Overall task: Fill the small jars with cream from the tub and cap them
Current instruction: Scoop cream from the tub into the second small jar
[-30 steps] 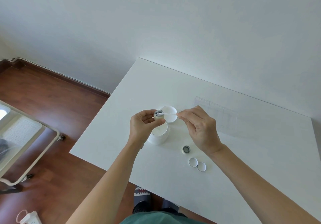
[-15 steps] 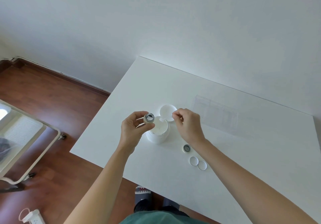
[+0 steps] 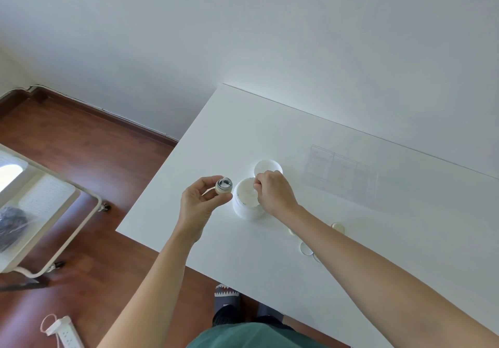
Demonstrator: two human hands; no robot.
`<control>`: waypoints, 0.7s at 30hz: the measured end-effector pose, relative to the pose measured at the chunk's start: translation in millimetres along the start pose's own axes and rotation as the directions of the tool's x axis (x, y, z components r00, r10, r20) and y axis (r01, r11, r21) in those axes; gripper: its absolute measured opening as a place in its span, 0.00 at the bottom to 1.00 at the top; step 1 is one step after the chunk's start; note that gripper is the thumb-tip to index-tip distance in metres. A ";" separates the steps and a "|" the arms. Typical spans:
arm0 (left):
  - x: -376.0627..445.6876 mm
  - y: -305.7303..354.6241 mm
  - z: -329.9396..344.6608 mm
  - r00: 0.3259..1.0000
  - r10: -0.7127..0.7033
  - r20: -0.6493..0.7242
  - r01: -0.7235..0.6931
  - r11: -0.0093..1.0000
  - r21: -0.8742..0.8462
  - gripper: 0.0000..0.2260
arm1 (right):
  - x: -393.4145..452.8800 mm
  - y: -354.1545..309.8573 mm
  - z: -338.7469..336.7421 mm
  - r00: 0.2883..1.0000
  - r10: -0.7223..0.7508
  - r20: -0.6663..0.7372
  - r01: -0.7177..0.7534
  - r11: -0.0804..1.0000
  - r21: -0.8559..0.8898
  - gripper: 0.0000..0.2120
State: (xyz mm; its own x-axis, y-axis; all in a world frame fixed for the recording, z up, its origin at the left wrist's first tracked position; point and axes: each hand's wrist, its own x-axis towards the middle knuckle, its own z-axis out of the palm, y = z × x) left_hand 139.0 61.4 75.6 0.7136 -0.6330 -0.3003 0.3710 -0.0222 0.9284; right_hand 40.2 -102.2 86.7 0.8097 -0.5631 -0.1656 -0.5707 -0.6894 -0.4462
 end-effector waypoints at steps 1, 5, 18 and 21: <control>0.2 0.0 -0.6 1.000 -0.004 -0.003 0.004 1.000 -0.002 0.17 | 0.2 -0.6 0.0 1.000 0.019 0.019 -0.019 1.000 0.013 0.09; 0.7 -1.3 -1.1 1.000 -0.011 0.007 0.011 1.000 0.002 0.17 | 2.4 2.0 -5.0 0.988 0.135 0.077 -0.143 0.984 0.107 0.09; 4.1 -3.9 2.8 0.998 -0.019 0.054 0.021 0.999 -0.027 0.17 | 1.2 25.5 -29.5 0.845 0.498 0.194 -0.526 0.708 0.471 0.05; 5.8 -4.4 4.7 0.999 -0.012 0.053 0.014 0.999 -0.042 0.17 | -1.4 30.2 -38.0 0.833 0.518 0.197 -0.536 0.665 0.520 0.03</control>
State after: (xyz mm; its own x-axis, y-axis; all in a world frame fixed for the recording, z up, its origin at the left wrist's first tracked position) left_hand 138.7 54.1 70.8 0.6764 -0.6731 -0.2990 0.4058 0.0019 0.9140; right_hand 16.6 -139.5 106.9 0.4058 -0.7359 -0.5420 -0.7422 0.0808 -0.6653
